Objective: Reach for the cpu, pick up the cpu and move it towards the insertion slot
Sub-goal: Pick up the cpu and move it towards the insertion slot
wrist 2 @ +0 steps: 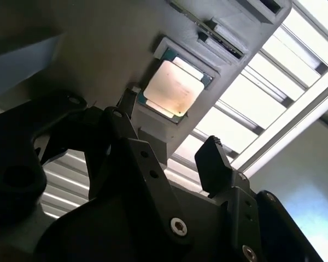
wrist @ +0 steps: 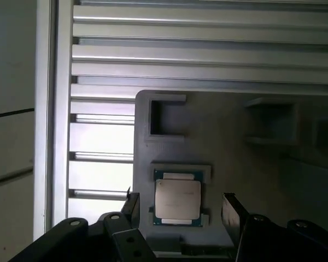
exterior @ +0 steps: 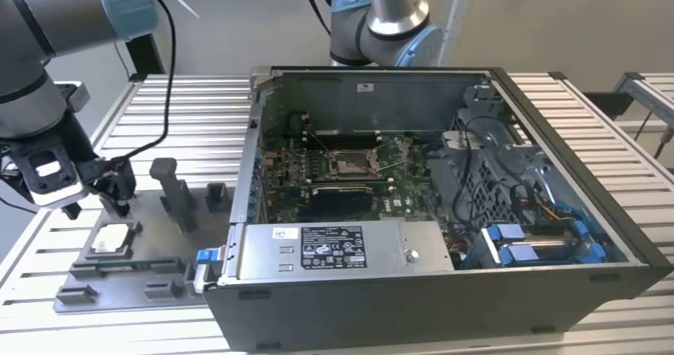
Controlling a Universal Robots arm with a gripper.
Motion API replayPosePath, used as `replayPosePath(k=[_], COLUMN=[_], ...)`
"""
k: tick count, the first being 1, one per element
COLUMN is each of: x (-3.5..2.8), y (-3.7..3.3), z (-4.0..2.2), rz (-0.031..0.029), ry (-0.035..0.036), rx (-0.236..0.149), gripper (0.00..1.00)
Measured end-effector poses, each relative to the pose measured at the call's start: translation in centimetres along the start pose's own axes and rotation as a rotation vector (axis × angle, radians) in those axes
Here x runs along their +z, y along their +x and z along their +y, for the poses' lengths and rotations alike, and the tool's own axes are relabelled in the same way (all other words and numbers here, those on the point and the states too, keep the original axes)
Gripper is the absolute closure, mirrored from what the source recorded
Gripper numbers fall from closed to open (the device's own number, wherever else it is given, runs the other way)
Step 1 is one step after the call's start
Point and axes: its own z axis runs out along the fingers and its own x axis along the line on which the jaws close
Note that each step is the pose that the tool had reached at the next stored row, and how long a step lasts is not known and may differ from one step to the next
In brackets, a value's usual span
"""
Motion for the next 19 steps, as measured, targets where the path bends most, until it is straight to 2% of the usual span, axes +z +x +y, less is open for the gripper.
replayPosePath(k=[7, 12, 19], x=[1.28, 1.92, 2.73], y=[-0.06, -0.06, -0.06], z=[-0.17, -0.39, -1.12], rz=[-0.0001, 0.0001, 0.0001], ry=[0.0, 0.0001, 0.0], rx=[0.0, 0.0, 0.0], gripper=[0.0, 0.0, 0.0])
